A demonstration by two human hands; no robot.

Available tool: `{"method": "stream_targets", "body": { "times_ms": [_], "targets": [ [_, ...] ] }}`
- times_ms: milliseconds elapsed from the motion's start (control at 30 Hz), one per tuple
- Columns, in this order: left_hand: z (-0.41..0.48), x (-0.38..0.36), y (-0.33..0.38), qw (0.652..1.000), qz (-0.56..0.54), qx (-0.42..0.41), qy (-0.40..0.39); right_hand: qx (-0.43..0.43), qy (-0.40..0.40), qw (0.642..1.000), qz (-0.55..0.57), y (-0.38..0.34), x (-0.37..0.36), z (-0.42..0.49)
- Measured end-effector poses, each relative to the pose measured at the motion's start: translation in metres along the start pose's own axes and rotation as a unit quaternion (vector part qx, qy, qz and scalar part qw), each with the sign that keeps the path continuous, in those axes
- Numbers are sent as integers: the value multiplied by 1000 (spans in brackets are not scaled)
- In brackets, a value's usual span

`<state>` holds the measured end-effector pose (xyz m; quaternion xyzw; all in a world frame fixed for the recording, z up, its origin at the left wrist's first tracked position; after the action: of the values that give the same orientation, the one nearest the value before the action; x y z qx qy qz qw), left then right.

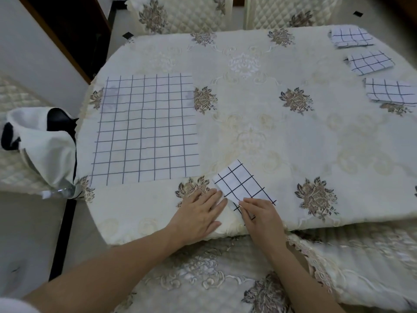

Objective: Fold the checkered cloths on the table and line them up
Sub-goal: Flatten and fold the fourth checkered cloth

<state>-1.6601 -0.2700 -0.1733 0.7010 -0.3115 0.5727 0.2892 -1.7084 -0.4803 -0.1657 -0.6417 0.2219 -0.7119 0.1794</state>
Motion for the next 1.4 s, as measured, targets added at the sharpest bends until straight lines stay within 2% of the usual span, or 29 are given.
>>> {"method": "stream_targets", "body": {
  "times_ms": [267, 567, 933, 1133, 1267, 1400],
  "targets": [
    [2, 4, 1, 1000, -1, 1, 2, 51, 11, 997, -58, 0, -5, -6],
    [29, 24, -3, 987, -51, 59, 139, 60, -4, 992, -112, -2, -11, -7],
    [112, 9, -17, 994, 42, -95, 30, 1, -23, 994, -106, -10, -7, 5],
    [117, 3, -19, 994, 15, -112, 11, -76, 73, 991, -82, -37, -11, 28],
    [116, 8, -19, 991, 38, -128, 3, -104, 44, 991, -77, -53, -39, 50],
    [117, 7, -20, 991, 36, -126, -6, -150, 15, 985, -84, -38, -57, 48]
  ]
}}
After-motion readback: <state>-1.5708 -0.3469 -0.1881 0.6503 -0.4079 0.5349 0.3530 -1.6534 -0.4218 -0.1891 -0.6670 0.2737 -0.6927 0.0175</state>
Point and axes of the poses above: each hand's wrist, its own z-axis towards the middle knuckle, its own x-axis out of the back of the hand, y = z × x, the point moved 2 cm from there along z, towards the middle knuckle
